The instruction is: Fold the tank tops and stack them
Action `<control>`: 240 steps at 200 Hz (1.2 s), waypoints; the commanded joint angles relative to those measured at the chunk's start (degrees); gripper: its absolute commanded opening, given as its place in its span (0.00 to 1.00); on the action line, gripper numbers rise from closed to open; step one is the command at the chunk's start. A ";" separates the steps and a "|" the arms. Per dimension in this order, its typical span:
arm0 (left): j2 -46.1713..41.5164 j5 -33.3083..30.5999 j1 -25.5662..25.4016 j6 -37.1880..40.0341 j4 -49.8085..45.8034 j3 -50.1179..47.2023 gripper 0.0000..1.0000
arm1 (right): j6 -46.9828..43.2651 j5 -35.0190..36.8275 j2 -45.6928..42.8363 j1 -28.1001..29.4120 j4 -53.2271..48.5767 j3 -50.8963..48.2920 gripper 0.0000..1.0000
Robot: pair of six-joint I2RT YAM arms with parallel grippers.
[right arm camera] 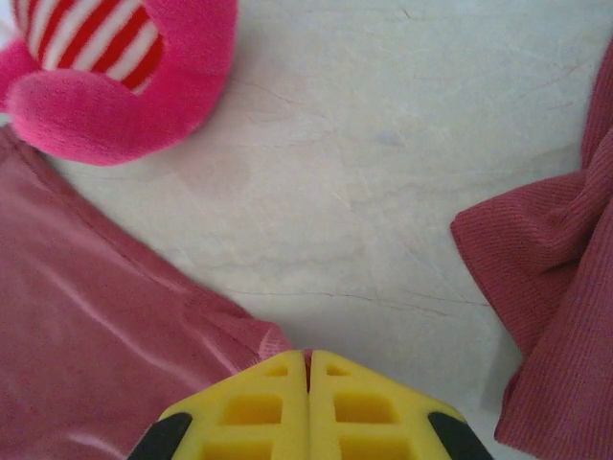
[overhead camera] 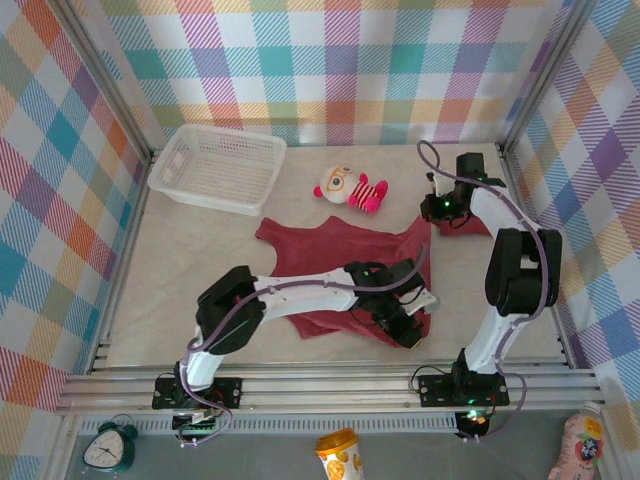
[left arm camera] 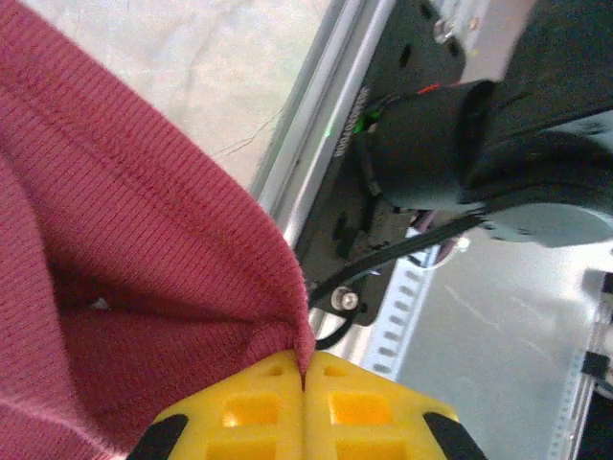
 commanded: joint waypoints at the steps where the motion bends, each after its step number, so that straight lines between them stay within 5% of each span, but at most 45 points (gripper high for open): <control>1: 3.11 3.82 -0.02 4.11 -3.70 4.89 0.05 | -2.33 2.47 1.98 -0.24 0.13 2.81 0.00; 19: 6.31 5.50 0.59 5.35 -7.30 9.58 0.16 | -1.48 2.10 2.51 -0.06 0.46 3.20 0.04; 26: 6.86 5.05 0.77 5.56 -8.59 11.05 0.29 | -1.13 2.01 2.50 0.02 0.58 3.13 0.06; 70: 0.25 1.12 2.57 4.51 -12.39 11.26 0.68 | 1.54 1.77 0.97 -0.14 -0.98 3.55 0.35; 100: -8.21 -5.54 7.91 2.03 -12.98 1.37 0.68 | 8.39 -0.05 -2.05 -0.02 -2.49 2.25 0.49; 135: -17.95 -16.28 18.42 -6.09 -9.44 -16.17 0.62 | 18.61 -9.78 -8.74 2.37 0.35 -6.23 0.51; 158: -23.00 -18.02 24.29 -10.07 -4.92 -25.91 0.59 | 25.37 -12.99 -13.19 7.12 2.84 -13.23 0.53; 240: -23.58 -23.75 33.11 -14.71 -4.71 -41.76 0.56 | 30.62 -10.33 -8.98 19.83 8.67 -20.46 0.57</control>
